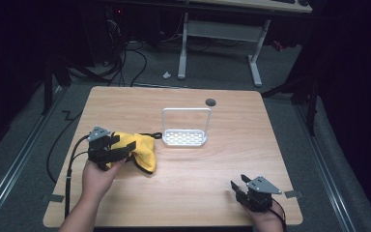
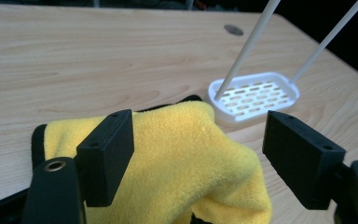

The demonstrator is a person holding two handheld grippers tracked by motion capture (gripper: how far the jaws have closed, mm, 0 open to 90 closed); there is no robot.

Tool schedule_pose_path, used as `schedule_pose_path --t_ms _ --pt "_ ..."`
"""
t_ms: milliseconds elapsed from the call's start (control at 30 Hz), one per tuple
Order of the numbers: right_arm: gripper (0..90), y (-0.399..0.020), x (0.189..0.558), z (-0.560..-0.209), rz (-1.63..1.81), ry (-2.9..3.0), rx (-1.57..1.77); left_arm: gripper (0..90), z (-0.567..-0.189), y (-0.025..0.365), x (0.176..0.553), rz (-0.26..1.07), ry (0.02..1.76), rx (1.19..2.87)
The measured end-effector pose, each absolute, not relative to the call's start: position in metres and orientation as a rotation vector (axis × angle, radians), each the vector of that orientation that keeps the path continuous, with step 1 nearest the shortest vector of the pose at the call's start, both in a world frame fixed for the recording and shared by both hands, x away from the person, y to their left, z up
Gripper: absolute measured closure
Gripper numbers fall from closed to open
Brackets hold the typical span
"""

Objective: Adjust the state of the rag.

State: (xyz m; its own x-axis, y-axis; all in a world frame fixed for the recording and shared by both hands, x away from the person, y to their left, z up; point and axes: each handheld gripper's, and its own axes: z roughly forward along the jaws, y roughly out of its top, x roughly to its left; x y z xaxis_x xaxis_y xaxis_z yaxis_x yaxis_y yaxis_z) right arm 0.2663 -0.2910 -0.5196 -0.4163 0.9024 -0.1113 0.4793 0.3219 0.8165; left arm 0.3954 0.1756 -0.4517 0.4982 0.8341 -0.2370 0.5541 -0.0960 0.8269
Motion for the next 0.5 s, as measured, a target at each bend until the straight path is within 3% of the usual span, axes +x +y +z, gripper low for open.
schedule_pose_path --t_ms 167,267,333,367,400,500 --pt "52.4 -0.291 0.266 -0.52 0.968 2.026 1.207 23.8 -0.471 0.169 0.405 0.363 1.239 1.861" --pt "52.4 -0.291 0.266 -0.52 0.97 2.025 1.208 28.2 -0.485 0.169 0.402 0.354 1.256 1.902" --pt "52.5 -0.291 0.266 -0.52 0.97 2.026 1.207 37.2 -0.492 0.17 0.396 0.354 1.259 1.931" --pt "52.5 -0.291 0.266 -0.52 0.971 2.026 1.209 50.8 -0.494 0.169 0.394 0.349 1.253 1.945" --pt "52.5 -0.291 0.266 -0.52 0.971 2.026 1.209 50.8 -0.496 0.168 0.391 0.351 1.248 1.967" --pt "52.5 -0.29 0.266 -0.52 0.97 2.026 1.208 67.4 -0.501 0.163 0.377 0.378 1.203 2.001"
